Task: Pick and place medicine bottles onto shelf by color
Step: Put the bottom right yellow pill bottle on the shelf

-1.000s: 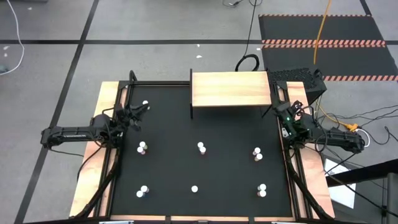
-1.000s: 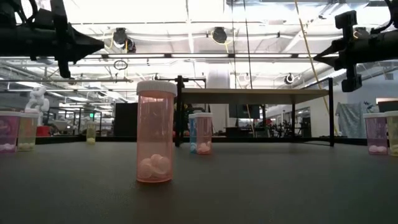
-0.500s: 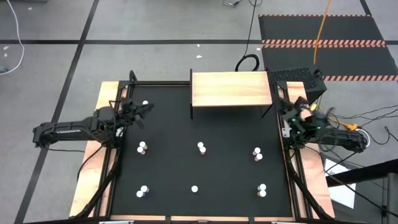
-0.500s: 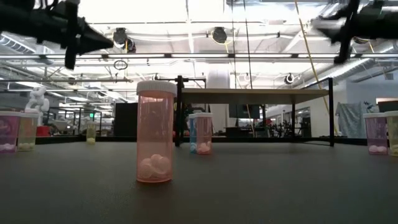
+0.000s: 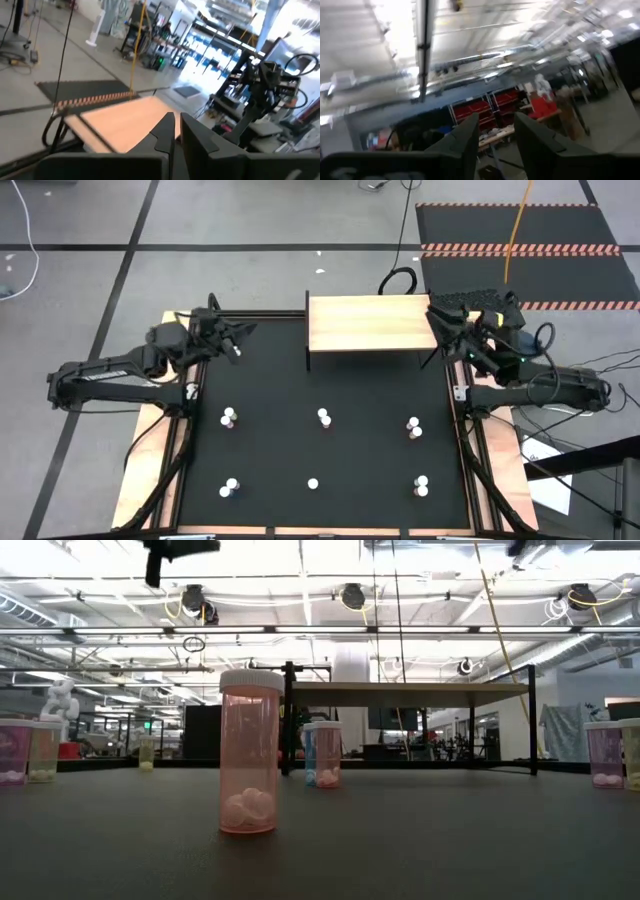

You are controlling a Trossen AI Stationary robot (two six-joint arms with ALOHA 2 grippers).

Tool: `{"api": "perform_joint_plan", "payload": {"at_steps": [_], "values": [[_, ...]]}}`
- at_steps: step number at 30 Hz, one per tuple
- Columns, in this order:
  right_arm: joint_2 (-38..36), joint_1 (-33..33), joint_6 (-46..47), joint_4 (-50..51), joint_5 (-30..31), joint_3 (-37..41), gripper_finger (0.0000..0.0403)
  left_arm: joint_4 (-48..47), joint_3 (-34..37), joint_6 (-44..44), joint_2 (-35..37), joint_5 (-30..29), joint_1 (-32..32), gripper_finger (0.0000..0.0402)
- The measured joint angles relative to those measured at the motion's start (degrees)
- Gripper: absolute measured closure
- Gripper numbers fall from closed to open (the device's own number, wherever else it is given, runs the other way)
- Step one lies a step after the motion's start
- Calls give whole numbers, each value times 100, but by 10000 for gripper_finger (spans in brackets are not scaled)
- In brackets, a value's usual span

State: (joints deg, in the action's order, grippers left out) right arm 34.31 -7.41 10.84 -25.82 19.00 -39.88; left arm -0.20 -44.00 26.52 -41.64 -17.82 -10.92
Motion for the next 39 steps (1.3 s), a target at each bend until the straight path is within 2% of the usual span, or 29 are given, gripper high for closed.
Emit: {"api": "perform_joint_plan", "payload": {"at_steps": [3,5,7,10,12,15,19,23,27,31,35,39], "values": [[670,2,-1139,-93,-599,-646,282,-1,-120,-426,62,0,2,371],[1064,4,-1771,-88,-700,-1021,282,-43,-122,-523,82,86,41,371],[1406,4,-2117,-2,-461,-1362,283,-143,-122,-287,25,325,119,371],[1897,2,-2182,447,210,-1890,290,-149,-121,154,-115,602,229,371],[2248,1,-2017,1161,534,-2287,298,-170,-119,329,-196,752,278,371],[2856,2,-1710,2412,411,-2941,312,-307,-119,632,-242,1046,261,371],[3587,-1,-1436,3563,-160,-3821,323,-579,-119,689,-253,1135,216,371],[4043,-36,-1014,4128,-835,-4430,322,-608,-119,474,-252,1171,190,371],[4161,-7,-336,4721,-1196,-4454,308,-607,-119,-4,-252,1135,190,371],[4183,264,446,6224,-1173,-4450,283,-607,-119,-354,-311,1122,230,366],[4181,721,1236,7677,-1173,-4450,248,-666,-119,-655,-512,1117,274,336],[4172,1366,2212,8877,-1154,-4363,221,-696,-117,-815,-853,820,269,295]]}}
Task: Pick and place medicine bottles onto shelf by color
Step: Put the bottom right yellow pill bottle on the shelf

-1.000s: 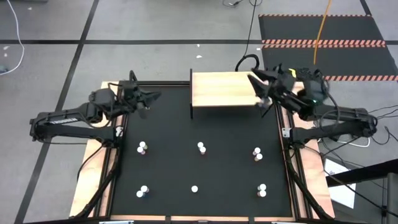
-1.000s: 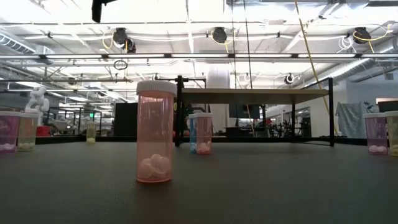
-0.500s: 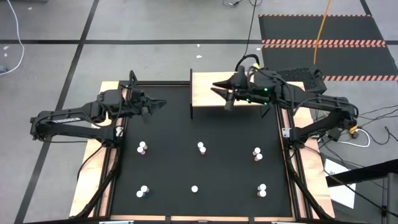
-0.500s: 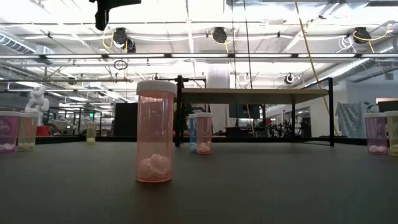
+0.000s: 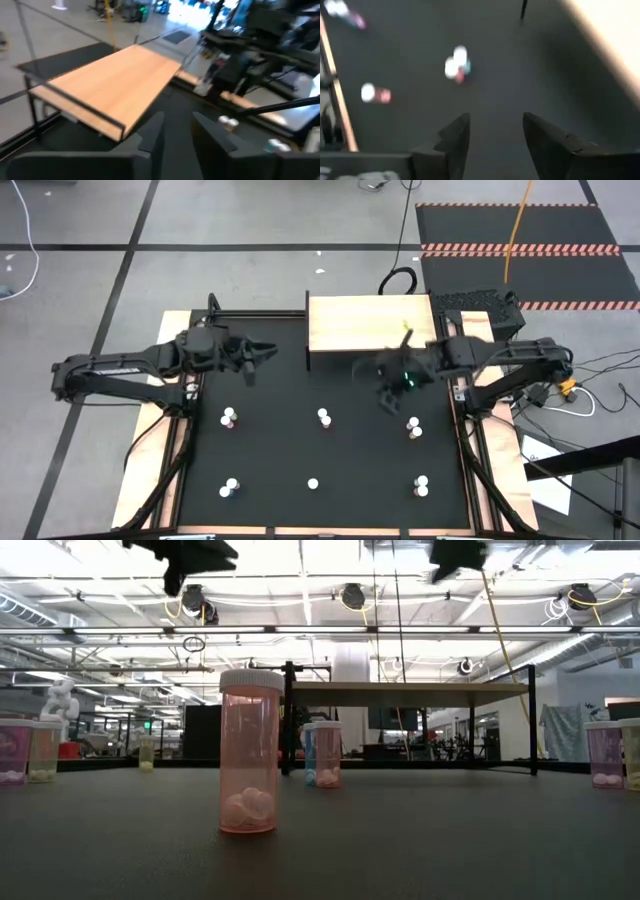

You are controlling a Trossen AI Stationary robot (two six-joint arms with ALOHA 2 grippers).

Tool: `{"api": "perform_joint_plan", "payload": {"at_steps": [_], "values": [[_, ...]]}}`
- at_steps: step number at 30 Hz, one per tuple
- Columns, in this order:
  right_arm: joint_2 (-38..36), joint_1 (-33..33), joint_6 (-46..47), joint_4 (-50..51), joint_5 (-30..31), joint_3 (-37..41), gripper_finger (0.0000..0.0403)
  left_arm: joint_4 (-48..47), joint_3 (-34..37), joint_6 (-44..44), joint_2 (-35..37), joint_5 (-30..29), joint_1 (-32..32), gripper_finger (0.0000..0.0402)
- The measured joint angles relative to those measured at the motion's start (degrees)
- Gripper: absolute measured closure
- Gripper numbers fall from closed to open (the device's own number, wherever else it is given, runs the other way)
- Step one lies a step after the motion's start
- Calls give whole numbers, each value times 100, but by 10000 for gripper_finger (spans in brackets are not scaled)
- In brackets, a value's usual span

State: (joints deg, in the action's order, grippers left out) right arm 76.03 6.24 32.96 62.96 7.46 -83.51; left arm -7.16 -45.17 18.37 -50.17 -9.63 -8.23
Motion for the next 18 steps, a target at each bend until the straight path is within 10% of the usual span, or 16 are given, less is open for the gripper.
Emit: {"api": "perform_joint_plan", "payload": {"at_steps": [10,18], "values": [[-375,1302,3891,431,-544,1813,216,319,7,-236,-658,-396,-7,257],[-434,1527,4631,242,-1224,2932,212,562,6,-596,-765,-396,-189,256]]}}
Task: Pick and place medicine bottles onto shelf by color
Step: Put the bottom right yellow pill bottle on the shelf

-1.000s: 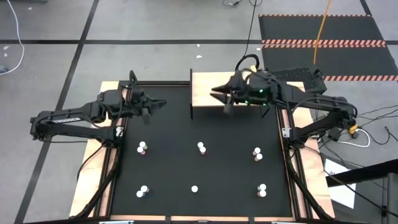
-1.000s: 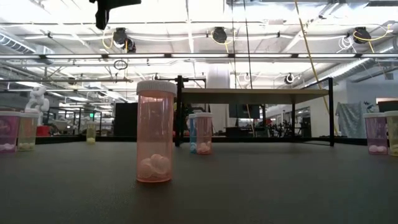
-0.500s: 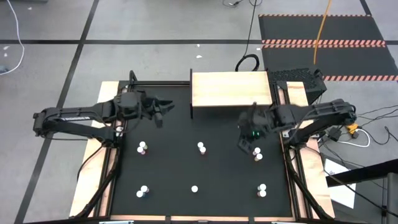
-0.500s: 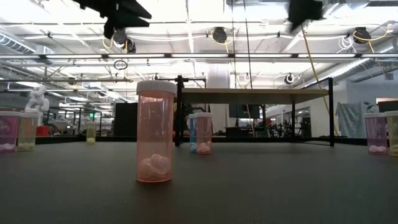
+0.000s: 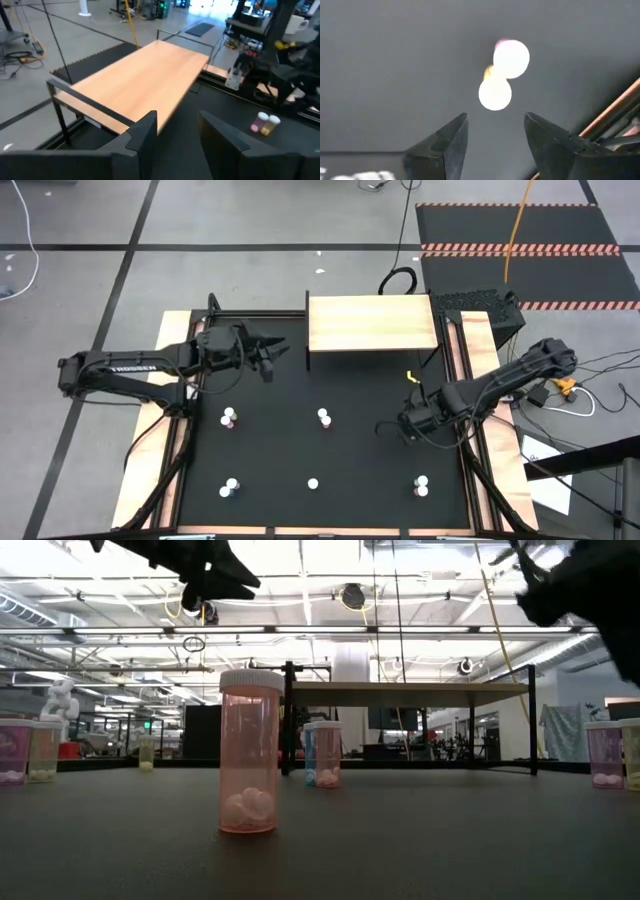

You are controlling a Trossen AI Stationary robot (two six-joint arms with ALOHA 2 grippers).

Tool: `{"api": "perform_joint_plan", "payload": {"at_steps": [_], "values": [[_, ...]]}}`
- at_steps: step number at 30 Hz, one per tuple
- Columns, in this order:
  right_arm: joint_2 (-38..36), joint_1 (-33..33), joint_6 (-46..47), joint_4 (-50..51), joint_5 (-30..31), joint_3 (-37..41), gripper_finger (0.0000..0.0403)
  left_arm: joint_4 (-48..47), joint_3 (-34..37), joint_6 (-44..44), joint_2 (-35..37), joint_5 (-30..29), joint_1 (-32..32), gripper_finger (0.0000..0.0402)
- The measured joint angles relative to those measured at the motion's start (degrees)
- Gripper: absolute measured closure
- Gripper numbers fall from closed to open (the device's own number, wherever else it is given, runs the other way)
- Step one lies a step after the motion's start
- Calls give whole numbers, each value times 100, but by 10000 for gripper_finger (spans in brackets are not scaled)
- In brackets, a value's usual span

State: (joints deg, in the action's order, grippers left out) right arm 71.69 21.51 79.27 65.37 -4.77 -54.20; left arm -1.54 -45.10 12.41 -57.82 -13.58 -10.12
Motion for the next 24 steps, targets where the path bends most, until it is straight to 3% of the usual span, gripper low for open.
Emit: {"api": "perform_joint_plan", "payload": {"at_steps": [10,24], "values": [[-3,-1,170,-684,-39,566,177,14,0,-32,46,173,-235,256],[-1,-14,189,-992,216,890,207,9,0,-196,46,175,-235,256]]}}
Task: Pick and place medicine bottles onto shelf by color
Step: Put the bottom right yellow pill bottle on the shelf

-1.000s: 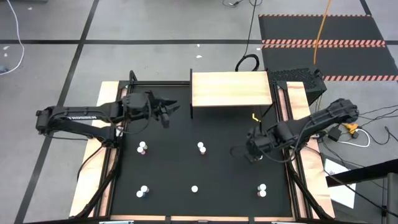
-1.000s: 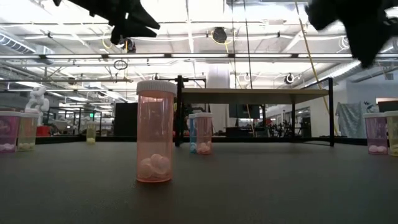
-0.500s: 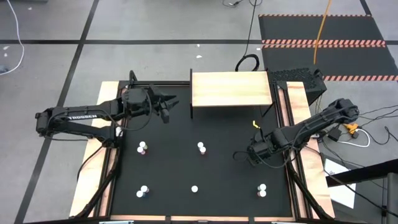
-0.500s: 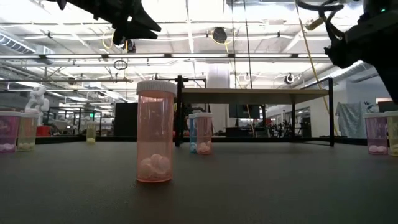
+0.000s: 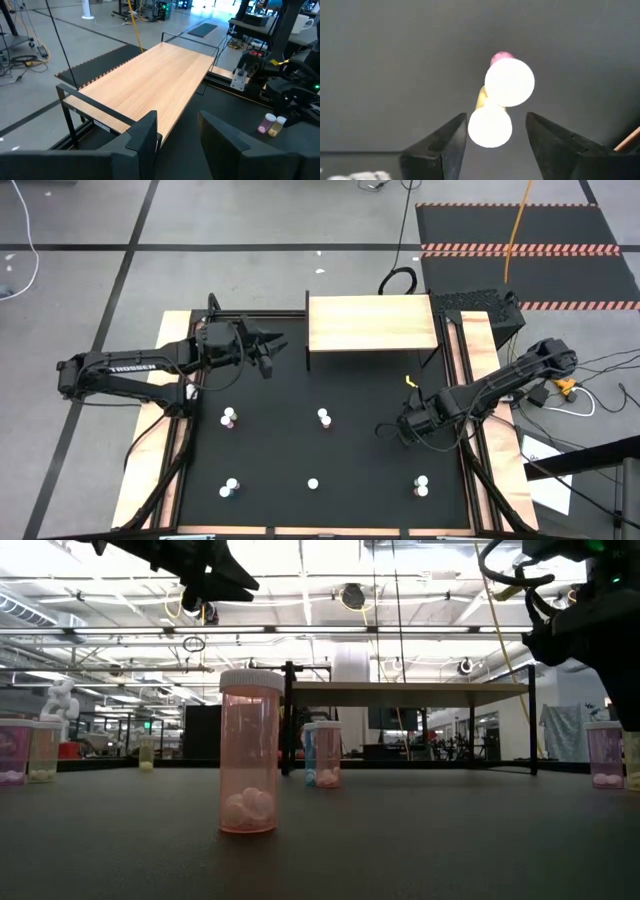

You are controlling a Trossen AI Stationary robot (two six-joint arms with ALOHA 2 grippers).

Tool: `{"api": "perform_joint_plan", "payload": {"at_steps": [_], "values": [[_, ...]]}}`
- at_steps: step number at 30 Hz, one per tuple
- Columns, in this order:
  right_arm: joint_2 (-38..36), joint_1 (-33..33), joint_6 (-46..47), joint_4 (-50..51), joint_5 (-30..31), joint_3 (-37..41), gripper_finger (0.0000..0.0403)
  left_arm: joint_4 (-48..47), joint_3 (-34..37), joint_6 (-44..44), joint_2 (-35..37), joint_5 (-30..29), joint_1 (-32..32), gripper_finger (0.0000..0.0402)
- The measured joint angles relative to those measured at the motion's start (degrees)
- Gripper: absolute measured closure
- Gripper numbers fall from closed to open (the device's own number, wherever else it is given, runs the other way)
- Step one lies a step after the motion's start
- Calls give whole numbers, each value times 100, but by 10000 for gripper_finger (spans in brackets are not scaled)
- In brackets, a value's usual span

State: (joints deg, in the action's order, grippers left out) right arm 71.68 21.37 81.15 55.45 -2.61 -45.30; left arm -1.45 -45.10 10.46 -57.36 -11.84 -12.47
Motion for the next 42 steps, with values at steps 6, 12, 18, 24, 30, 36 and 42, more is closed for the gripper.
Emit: {"api": "perform_joint_plan", "payload": {"at_steps": [6,12,18,24,30,36,42], "values": [[0,0,-40,3,0,0,230,0,0,12,0,-2,-47,256],[0,0,-86,1,97,0,260,0,0,30,0,-2,-63,256],[0,0,-86,5,97,0,286,-2,0,198,0,0,-63,256],[0,2,-78,14,-226,0,285,-1,0,203,0,0,-63,256],[2,2,-253,208,-576,-389,286,4,0,203,0,0,-63,256],[2,-200,-586,1001,-643,-1404,284,24,0,165,0,0,-63,256],[2,-888,-1338,1722,-377,-2439,283,79,-2,5,0,0,-90,256]]}}
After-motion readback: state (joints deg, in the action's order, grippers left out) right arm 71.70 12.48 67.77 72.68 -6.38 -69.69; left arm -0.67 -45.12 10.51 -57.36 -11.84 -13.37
